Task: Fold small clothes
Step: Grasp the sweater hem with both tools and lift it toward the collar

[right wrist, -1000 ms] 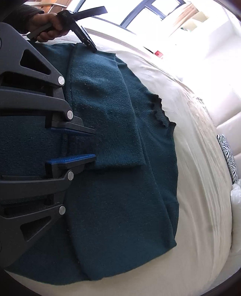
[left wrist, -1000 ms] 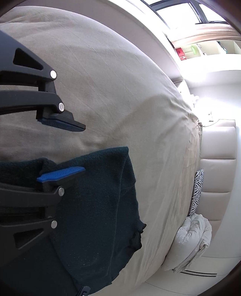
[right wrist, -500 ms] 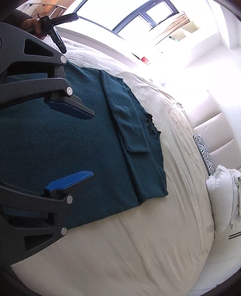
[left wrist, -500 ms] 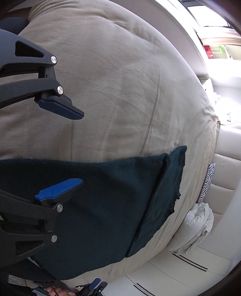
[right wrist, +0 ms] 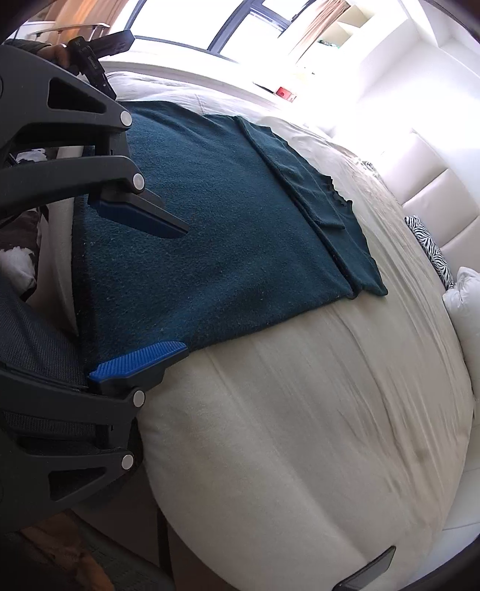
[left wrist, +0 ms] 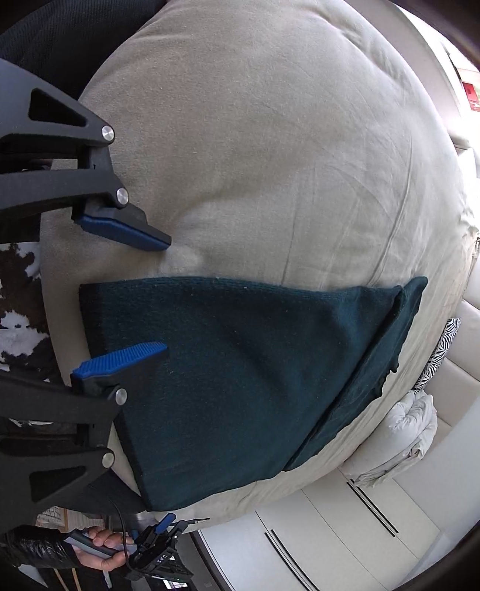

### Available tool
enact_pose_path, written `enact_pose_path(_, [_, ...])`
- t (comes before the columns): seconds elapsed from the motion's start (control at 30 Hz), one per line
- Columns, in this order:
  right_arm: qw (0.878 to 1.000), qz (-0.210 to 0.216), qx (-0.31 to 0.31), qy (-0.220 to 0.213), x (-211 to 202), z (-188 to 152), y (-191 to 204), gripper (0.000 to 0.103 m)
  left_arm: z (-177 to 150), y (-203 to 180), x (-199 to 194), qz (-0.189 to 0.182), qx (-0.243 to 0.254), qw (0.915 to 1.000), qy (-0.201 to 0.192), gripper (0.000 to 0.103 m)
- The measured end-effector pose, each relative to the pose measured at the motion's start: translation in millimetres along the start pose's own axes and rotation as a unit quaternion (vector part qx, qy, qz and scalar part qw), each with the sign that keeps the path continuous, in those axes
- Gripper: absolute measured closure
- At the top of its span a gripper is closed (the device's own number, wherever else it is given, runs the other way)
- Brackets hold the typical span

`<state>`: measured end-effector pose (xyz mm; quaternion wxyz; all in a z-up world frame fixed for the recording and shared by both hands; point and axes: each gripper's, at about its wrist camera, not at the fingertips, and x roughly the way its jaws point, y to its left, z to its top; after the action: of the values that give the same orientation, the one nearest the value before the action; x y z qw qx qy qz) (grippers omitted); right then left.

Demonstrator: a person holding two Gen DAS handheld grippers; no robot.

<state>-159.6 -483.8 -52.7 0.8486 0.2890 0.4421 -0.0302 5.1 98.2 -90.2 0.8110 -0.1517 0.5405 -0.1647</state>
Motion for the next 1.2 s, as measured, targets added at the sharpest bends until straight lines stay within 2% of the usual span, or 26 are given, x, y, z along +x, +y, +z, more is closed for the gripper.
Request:
enact_pose_path(0.13, [1.000, -0.011, 0.011, 0.016, -1, -1, -11, 0.046, 1, 2, 3, -0.016, -0.009, 0.9997, 0.019, 0.070])
enact_pose_path(0.27, [0.999, -0.014, 0.032, 0.032, -2, -1, -24, 0.046, 1, -4, 7, -0.016, 0.003, 0.9993, 0.034, 0.082])
enact_pose_path(0.33, [0.998, -0.013, 0.049, 0.042, 1, 0, -30, 0.046, 1, -6, 9, -0.020, 0.004, 0.9991, 0.038, 0.094])
enact_pose_path(0.5, [0.993, -0.012, 0.071, 0.088, 19, -5, -39, 0.046, 2, -6, 10, -0.021, 0.000, 0.9991, 0.036, 0.095])
enact_pose_path(0.67, [0.993, -0.008, 0.067, 0.100, 27, -5, -37, 0.047, 1, -7, 5, -0.022, 0.003, 0.9993, 0.031, 0.096])
enact_pose_path(0.73, [0.992, -0.004, 0.071, 0.103, 27, -5, -40, 0.053, 0, -8, 3, -0.024, 0.005, 0.9993, 0.029, 0.097])
enact_pose_path(0.8, [0.991, 0.006, 0.083, 0.106, 26, -4, -46, 0.066, 0, -10, 1, -0.025, 0.008, 0.9993, 0.026, 0.097])
enact_pose_path(0.87, [0.990, 0.013, 0.085, 0.109, 25, -5, -50, 0.074, -1, -10, -3, -0.028, 0.010, 0.9993, 0.021, 0.097])
enact_pose_path(0.9, [0.991, 0.016, 0.080, 0.109, 24, -6, -49, 0.084, -2, -10, -6, -0.029, 0.010, 0.9994, 0.018, 0.097])
enact_pose_path(0.97, [0.991, 0.021, 0.072, 0.108, 20, -6, -45, 0.094, -2, -9, -13, -0.034, 0.010, 0.9993, 0.011, 0.097])
enact_pose_path(1.2, [0.993, 0.048, 0.063, 0.087, 2, 1, -33, 0.097, -1, -8, -35, -0.067, 0.002, 0.9975, -0.020, 0.098])
